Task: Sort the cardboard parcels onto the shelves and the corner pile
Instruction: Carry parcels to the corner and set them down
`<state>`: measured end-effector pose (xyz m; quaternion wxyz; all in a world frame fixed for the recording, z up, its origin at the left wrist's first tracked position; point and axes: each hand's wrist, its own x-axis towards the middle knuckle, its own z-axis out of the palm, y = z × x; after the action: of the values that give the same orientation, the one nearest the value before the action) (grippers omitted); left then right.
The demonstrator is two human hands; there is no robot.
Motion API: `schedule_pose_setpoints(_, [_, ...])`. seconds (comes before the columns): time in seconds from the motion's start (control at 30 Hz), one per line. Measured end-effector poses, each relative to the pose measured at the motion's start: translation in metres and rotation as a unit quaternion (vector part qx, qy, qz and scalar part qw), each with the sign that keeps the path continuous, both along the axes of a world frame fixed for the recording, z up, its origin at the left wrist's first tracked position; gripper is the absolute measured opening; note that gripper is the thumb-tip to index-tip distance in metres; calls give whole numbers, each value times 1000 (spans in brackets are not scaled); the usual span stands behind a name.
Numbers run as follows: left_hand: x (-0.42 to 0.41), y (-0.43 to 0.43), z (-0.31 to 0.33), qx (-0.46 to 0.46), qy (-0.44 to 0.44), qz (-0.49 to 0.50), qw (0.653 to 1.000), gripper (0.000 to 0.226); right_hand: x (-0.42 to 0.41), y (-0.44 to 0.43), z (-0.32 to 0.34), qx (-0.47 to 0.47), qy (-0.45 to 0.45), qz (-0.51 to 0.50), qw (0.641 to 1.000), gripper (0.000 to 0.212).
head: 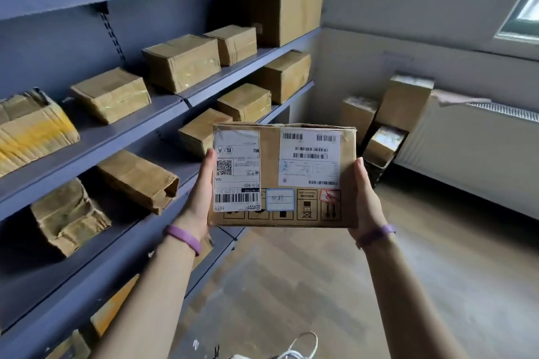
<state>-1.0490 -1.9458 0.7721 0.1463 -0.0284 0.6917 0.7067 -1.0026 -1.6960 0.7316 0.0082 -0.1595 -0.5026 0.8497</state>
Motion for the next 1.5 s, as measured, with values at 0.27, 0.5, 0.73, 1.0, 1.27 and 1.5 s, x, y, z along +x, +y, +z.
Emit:
schedule_pose_setpoints(0.27, [-89, 94, -2, 28, -9, -59, 998, 54, -59, 87, -4, -2, -6, -66, 998, 106])
schedule_pose_setpoints(0.5, [-190, 164, -24, 22, -10, -120, 993, 60, -127, 146, -17, -5, -24, -118, 993, 91])
schedule_pose_setpoints(0.73, [-314, 242, -30, 19, -17, -178, 984, 56, -225, 209, -12, -15, -18, -190, 981, 71])
schedule_pose_setpoints(1.0, [-412, 335, -22, 23, -25, -222, 974, 45, -297, 283, -13, -29, -40, -262, 964, 66])
schedule_pose_setpoints(1.27, [-475, 451, -32, 30, -53, -304, 951, 57, -341, 384, -24, -31, -62, -320, 945, 69])
schedule_pose_setpoints(1.5, [-531, 579, -48, 49, -90, -314, 944, 63, -396, 510, -40, -36, -86, -334, 938, 69])
